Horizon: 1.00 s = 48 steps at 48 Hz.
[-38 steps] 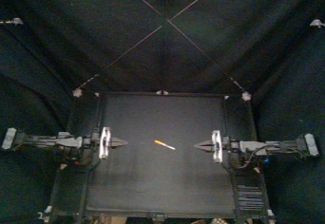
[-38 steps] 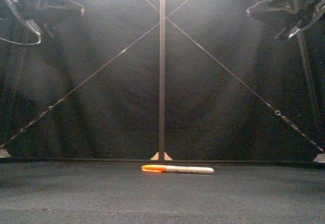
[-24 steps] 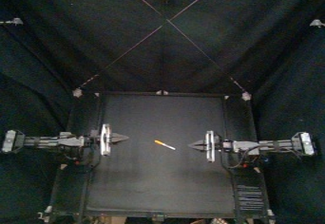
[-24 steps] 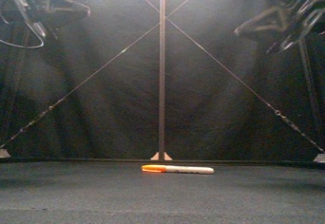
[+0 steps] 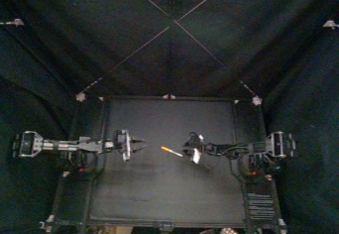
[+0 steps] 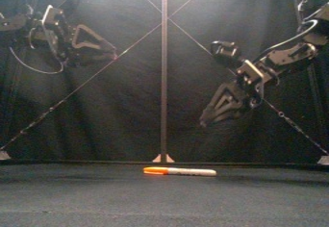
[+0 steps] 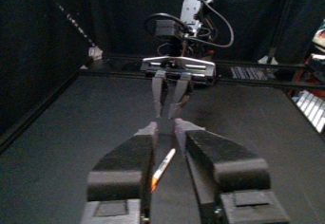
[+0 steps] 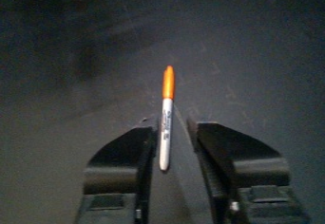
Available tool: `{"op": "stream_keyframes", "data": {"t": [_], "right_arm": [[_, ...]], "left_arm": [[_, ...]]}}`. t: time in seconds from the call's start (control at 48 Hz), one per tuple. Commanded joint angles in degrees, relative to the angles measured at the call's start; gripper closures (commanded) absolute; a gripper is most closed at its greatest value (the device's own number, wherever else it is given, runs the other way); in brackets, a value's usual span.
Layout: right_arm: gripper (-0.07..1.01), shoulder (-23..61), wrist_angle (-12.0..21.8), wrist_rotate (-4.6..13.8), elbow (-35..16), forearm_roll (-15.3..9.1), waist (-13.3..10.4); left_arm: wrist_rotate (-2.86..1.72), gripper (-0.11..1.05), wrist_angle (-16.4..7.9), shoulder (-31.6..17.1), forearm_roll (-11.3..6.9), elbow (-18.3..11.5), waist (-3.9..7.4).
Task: Uncap the pen
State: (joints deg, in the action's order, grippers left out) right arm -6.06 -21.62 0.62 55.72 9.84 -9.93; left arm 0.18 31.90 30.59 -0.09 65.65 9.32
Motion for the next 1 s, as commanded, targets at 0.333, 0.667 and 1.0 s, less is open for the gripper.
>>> {"op": "stream_keyframes", "data": {"t": [0.333, 0.667, 1.0], "right_arm": [[0.14, 14.4, 7.9, -0.09, -9.8, 0.3, 0.4], [0.34, 15.6, 9.9, -0.18, -10.2, -0.1, 1.7], [0.43, 10.3, 10.1, -0.35, -12.6, -3.2, 3.3]], "left_arm": [[-0.09, -0.01, -0.3, -6.3, -2.20, -2.1, 0.44], [0.00, -0.01, -7.5, -12.5, -1.93, -5.6, 0.44], [0.00, -0.01, -15.8, -16.1, -0.88, -10.3, -0.79]]}}
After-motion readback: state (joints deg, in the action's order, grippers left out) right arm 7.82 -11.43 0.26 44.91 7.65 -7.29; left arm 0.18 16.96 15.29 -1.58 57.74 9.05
